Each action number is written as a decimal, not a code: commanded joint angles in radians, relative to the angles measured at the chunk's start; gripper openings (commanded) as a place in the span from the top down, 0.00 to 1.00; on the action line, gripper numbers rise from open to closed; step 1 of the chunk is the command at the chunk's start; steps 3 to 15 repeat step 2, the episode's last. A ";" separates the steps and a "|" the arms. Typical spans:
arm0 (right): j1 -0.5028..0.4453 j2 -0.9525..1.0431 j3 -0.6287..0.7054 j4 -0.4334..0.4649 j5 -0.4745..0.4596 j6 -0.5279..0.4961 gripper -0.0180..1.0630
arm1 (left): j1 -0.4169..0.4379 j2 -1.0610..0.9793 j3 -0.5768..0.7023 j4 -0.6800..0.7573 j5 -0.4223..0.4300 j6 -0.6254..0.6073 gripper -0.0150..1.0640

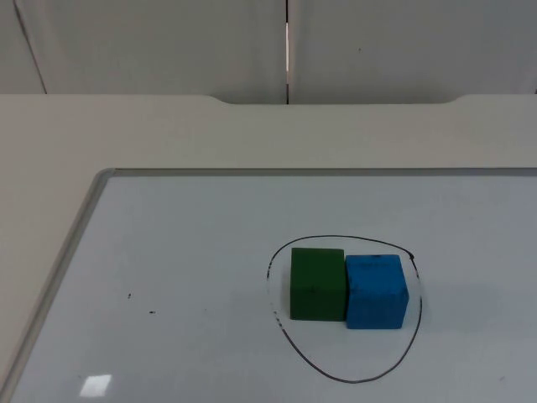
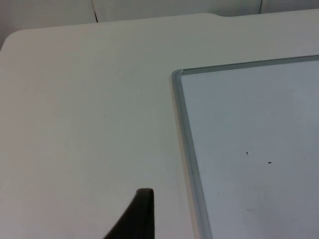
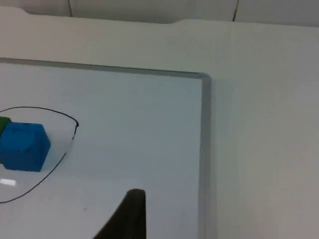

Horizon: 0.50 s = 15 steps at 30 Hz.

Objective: Push the two cubes into the marked area.

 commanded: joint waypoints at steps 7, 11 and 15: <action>-0.040 -0.003 0.007 0.003 -0.005 0.003 0.01 | -0.006 -0.004 0.003 -0.002 -0.006 -0.003 0.01; -0.040 -0.003 0.007 0.003 -0.005 0.003 0.01 | -0.006 -0.004 0.003 -0.002 -0.006 -0.003 0.01; -0.040 -0.003 0.007 0.003 -0.005 0.003 0.01 | -0.006 -0.004 0.003 -0.002 -0.006 -0.003 0.01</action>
